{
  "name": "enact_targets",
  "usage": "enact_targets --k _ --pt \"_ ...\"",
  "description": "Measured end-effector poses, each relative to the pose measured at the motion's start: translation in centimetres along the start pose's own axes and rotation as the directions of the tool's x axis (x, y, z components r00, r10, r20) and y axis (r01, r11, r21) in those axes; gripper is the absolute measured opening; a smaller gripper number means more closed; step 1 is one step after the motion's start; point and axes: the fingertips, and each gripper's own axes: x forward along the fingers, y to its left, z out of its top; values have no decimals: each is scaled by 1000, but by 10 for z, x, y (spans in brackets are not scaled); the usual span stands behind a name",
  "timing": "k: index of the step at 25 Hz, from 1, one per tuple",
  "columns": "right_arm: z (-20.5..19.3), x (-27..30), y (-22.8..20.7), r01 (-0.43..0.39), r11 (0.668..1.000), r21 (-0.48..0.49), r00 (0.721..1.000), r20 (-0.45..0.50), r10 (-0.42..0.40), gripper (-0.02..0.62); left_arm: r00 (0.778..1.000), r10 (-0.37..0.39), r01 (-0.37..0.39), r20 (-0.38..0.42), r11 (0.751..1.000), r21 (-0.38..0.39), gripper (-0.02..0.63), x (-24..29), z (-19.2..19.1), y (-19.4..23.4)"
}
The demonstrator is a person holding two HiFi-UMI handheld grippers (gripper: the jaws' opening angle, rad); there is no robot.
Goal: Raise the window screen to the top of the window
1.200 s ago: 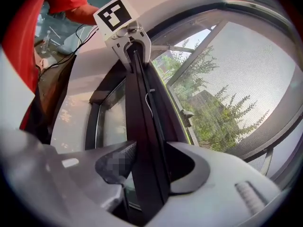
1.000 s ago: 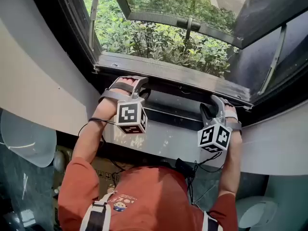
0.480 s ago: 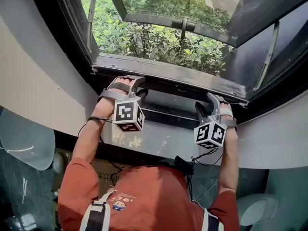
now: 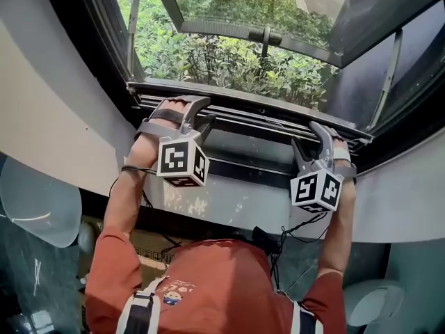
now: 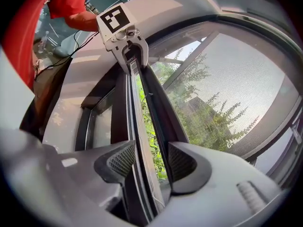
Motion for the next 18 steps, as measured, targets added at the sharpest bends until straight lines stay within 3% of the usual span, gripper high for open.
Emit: enact_targets --k 11,18 --pt "13 -10 -30 55 998 -28 998 17 -54 179 997 73 -73 15 996 49 149 -11 8 29" --pt "23 -16 -63 152 987 -50 988 39 -150 63 981 189 -191 40 979 65 48 -20 15 60"
